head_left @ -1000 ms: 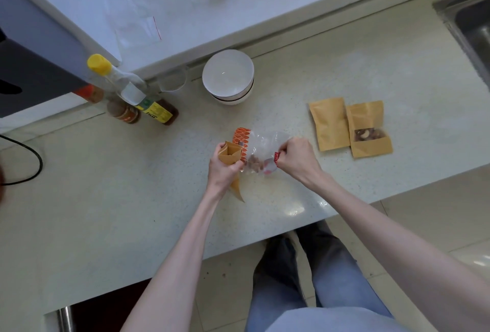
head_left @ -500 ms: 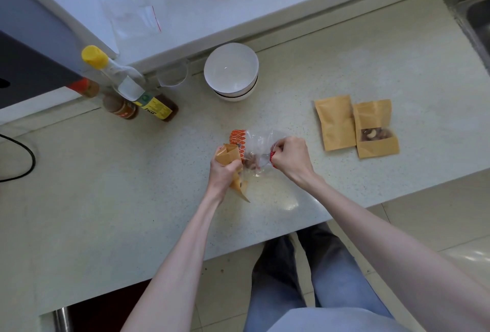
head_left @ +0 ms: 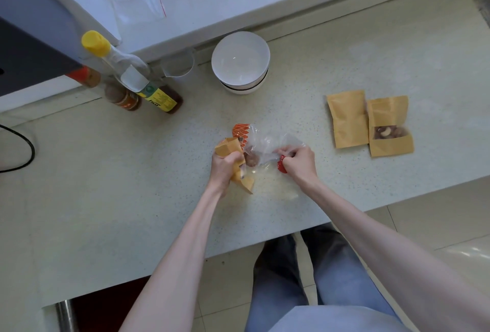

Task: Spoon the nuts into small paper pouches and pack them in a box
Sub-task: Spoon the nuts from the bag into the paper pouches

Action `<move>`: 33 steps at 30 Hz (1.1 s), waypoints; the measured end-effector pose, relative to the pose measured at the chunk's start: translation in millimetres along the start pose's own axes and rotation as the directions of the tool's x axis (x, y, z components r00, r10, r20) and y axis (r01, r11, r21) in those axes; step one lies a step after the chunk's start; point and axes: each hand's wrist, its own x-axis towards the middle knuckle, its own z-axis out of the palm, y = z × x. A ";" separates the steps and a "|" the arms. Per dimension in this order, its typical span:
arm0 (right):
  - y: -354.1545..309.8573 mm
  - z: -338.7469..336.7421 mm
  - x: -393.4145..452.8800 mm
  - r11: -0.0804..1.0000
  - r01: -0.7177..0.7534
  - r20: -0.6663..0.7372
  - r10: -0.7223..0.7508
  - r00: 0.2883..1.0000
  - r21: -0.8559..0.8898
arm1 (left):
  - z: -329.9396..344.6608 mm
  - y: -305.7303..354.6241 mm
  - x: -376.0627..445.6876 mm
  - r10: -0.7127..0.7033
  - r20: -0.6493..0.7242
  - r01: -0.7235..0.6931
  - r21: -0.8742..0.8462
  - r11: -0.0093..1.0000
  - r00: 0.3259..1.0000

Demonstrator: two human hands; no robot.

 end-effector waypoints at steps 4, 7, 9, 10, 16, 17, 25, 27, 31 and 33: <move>1.0 2.0 -1.6 0.993 -0.063 -0.002 0.063 0.998 0.096 | -2.4 -0.3 -0.2 -0.003 0.001 0.003 -0.018 1.000 1.000; -1.4 1.1 -0.5 0.993 -0.072 -0.020 0.075 0.997 0.096 | -3.8 -1.7 0.1 0.007 -0.019 -0.007 -0.004 1.000 1.000; -4.4 1.2 -0.8 0.994 -0.054 -0.049 0.058 0.997 0.092 | -4.4 -3.0 0.1 0.016 -0.016 -0.015 0.011 1.000 1.000; -5.5 1.9 -1.0 0.995 -0.041 -0.073 0.047 0.996 0.088 | -4.8 -4.2 0.1 0.022 -0.019 -0.022 0.020 1.000 1.000; -8.6 10.2 -1.8 0.999 0.050 -0.100 -0.052 0.994 -0.023 | -4.6 -3.4 -1.3 0.062 0.023 -0.063 0.049 0.997 0.998; -8.3 10.1 -2.0 0.997 0.067 -0.088 -0.071 0.994 -0.046 | -5.3 -2.5 -1.3 0.063 0.032 -0.064 0.046 0.997 0.998; -13.5 2.5 2.1 0.993 0.117 -0.124 -0.117 0.985 -0.009 | -8.9 -8.3 -5.7 0.121 0.030 -0.122 0.039 0.992 0.992; -16.4 3.8 1.9 0.992 0.128 -0.121 -0.129 0.984 -0.014 | -8.2 -7.7 -6.1 0.122 0.035 -0.124 0.035 0.992 0.992; -14.9 2.0 1.9 0.987 0.161 -0.067 -0.162 0.984 -0.019 | -8.5 -9.3 -7.8 0.108 0.018 -0.108 0.010 0.994 0.994; -15.4 0.1 3.2 0.986 0.167 -0.030 -0.168 0.985 -0.024 | -9.2 -9.5 -8.1 0.116 0.023 -0.116 0.013 0.993 0.993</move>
